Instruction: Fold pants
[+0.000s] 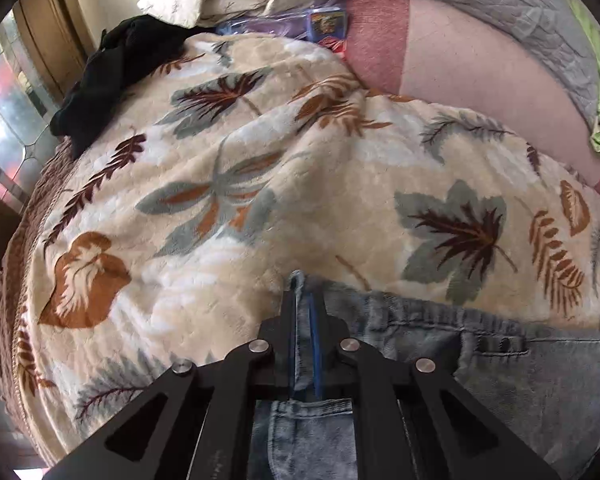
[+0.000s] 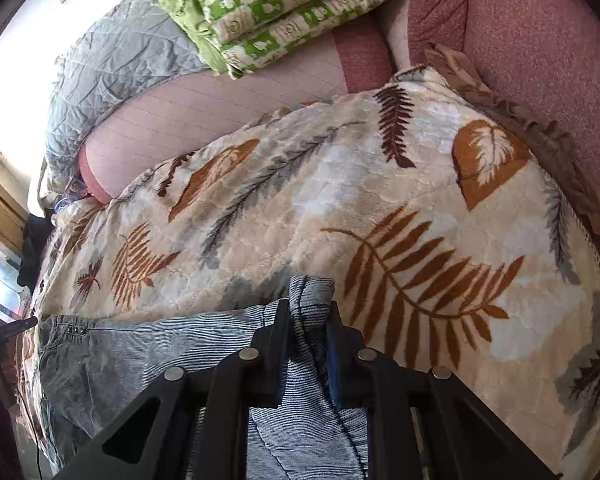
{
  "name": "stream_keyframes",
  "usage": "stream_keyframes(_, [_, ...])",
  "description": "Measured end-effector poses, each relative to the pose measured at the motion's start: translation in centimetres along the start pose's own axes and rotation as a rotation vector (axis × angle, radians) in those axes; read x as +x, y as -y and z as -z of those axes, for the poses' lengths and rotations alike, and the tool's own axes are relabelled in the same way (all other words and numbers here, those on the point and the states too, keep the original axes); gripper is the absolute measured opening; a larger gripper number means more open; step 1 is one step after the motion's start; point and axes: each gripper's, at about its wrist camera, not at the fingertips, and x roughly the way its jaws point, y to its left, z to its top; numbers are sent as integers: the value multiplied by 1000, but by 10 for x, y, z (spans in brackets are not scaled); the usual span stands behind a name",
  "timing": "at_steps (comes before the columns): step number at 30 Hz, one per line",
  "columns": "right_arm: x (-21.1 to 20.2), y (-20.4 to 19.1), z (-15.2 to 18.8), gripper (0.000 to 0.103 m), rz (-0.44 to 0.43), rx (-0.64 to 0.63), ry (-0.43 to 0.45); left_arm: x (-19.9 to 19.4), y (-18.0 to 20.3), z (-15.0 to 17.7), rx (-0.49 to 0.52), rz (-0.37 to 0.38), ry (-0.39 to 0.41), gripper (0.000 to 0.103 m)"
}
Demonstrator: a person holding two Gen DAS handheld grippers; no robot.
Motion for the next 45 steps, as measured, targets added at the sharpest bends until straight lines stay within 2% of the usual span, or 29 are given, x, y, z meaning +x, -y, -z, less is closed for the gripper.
stream_keyframes(1, [4, 1, 1, 16, 2, 8, -7, 1, 3, -2, 6, 9, -3, 12])
stream_keyframes(3, [5, 4, 5, 16, 12, 10, -9, 6, 8, -3, 3, -11, -27, 38])
stream_keyframes(6, [8, 9, 8, 16, 24, 15, 5, 14, 10, -4, 1, -23, -44, 38])
stream_keyframes(9, [9, 12, 7, 16, 22, 17, 9, 18, 9, -4, -13, 16, -55, 38])
stream_keyframes(10, [9, 12, 7, 16, 22, 12, 8, 21, 11, -5, -9, 5, -61, 38])
stream_keyframes(14, [12, 10, 7, 16, 27, 4, -1, 32, 17, -7, 12, -11, -82, 29])
stream_keyframes(19, [15, 13, 7, 16, 25, 18, -14, 52, 19, -5, 11, -51, -146, 29])
stream_keyframes(28, [20, 12, 10, 16, 31, 7, -31, 45, 14, 0, -1, -43, -129, 29])
stream_keyframes(32, [26, 15, 10, 16, 32, 18, -47, 55, 10, 4, -32, -53, -166, 29])
stream_keyframes(35, [33, 15, 12, 16, 44, 18, -64, 59, 13, 2, -32, -66, -155, 27])
stream_keyframes(38, [37, 14, 12, 16, 49, 12, -71, 61, 17, -3, -12, -61, -149, 5])
stream_keyframes(39, [38, 15, 11, 16, 48, 12, -73, 62, 20, -5, -5, -71, -146, 3])
stream_keyframes(43, [34, 12, 9, 16, 34, 1, -60, 48, 19, -2, -3, -74, -74, 2])
stream_keyframes(45, [24, 8, 5, 16, 22, -5, -32, 30, 15, -1, -7, -42, -25, 3])
